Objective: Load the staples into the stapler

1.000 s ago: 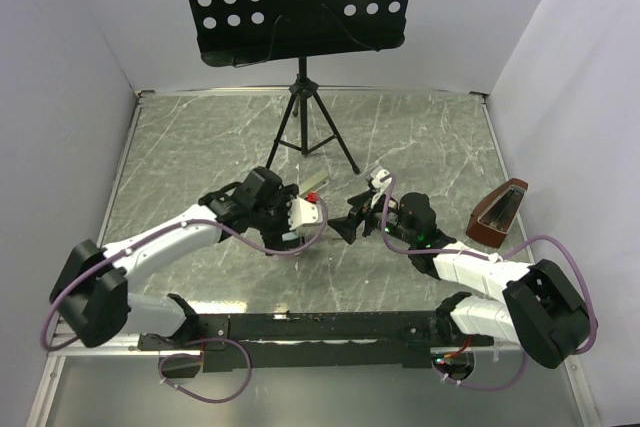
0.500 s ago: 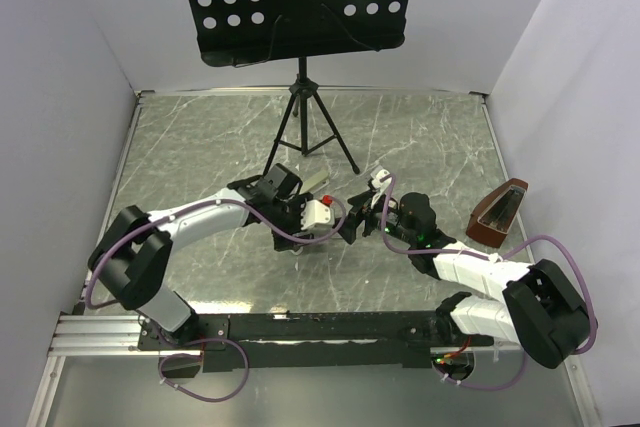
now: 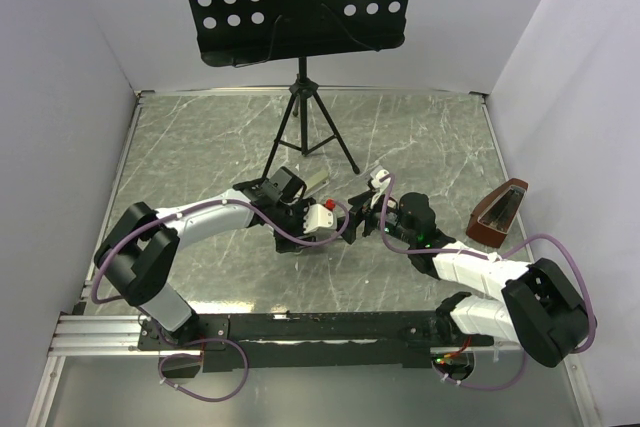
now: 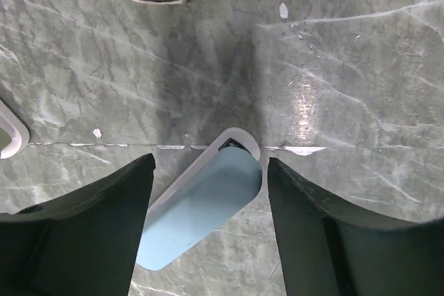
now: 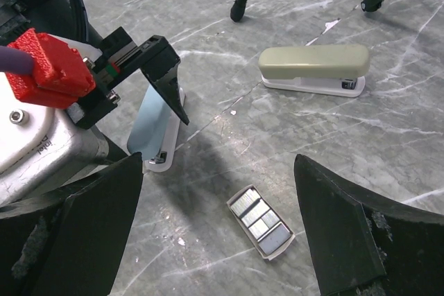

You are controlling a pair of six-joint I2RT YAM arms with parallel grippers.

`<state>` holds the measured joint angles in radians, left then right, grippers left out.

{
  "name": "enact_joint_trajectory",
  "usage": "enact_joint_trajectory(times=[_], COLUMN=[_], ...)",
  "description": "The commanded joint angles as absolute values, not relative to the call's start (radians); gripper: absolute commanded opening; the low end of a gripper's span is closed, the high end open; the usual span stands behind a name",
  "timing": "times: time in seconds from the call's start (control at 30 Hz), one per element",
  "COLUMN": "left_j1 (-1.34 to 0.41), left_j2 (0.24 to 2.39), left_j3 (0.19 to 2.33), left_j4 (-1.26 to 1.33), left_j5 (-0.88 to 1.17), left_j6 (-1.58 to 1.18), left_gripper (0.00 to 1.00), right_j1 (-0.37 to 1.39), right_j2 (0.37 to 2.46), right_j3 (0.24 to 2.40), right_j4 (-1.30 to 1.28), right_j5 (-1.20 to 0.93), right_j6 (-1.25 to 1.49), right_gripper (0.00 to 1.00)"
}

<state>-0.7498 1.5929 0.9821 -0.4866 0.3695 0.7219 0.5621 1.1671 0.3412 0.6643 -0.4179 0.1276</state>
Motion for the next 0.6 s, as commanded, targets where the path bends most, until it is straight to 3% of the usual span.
enact_joint_trajectory(times=[0.0,0.57], left_j1=[-0.753,-0.741], left_j2=[1.600,1.652], left_j3=[0.988,1.000], left_j4=[-0.483,-0.384], left_j5=[0.373,0.195], left_j6=[0.744,0.605], left_gripper=[0.70,0.57], right_j1=[0.554,0.554], right_j2=[1.170,1.177], right_j3=[0.364,0.370], right_j4=[0.698,0.695], right_j5=[-0.413,-0.414], right_j6=[0.107,0.109], right_gripper=[0.96,0.96])
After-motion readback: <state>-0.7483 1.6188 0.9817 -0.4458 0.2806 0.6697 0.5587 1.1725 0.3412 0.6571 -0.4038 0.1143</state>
